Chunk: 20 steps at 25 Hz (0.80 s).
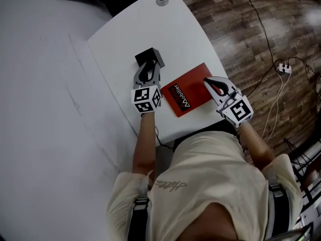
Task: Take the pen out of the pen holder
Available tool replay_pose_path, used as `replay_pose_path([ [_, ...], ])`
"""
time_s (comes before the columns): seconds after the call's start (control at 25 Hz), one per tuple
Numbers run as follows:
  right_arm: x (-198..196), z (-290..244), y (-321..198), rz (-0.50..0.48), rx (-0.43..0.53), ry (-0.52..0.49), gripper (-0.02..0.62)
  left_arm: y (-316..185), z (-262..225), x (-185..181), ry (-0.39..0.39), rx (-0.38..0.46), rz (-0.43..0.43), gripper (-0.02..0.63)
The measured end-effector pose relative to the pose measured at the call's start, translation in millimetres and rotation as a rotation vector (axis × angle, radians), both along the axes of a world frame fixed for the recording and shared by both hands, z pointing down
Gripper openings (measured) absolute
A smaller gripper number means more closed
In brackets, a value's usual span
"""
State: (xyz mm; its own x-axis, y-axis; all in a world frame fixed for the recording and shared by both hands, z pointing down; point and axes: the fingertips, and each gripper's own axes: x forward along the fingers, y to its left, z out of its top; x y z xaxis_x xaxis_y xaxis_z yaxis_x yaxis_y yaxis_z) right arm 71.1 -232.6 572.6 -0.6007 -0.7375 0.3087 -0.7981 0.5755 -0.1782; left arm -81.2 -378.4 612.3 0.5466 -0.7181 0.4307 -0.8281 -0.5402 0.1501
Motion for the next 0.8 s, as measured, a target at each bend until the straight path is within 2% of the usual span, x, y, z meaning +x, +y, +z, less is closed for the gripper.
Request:
replay_pose_path([
  [0.4, 14.9, 10.9, -5.0, 0.035, -0.020, -0.018, 0.008, -13.2, 6.2, 4.5, -0.039, 0.003, -0.011, 0.124],
  [0.52, 18.0, 11.6, -5.7, 0.047, -0.019, -0.026, 0.008, -13.3, 7.0, 1.6, -0.059, 0.004, -0.010, 0.089],
  [0.8, 14.0, 6.9, -0.7, 0.042, -0.005, -0.028, 0.008, -10.6, -5.1, -4.8, -0.055, 0.027, -0.031, 0.089],
])
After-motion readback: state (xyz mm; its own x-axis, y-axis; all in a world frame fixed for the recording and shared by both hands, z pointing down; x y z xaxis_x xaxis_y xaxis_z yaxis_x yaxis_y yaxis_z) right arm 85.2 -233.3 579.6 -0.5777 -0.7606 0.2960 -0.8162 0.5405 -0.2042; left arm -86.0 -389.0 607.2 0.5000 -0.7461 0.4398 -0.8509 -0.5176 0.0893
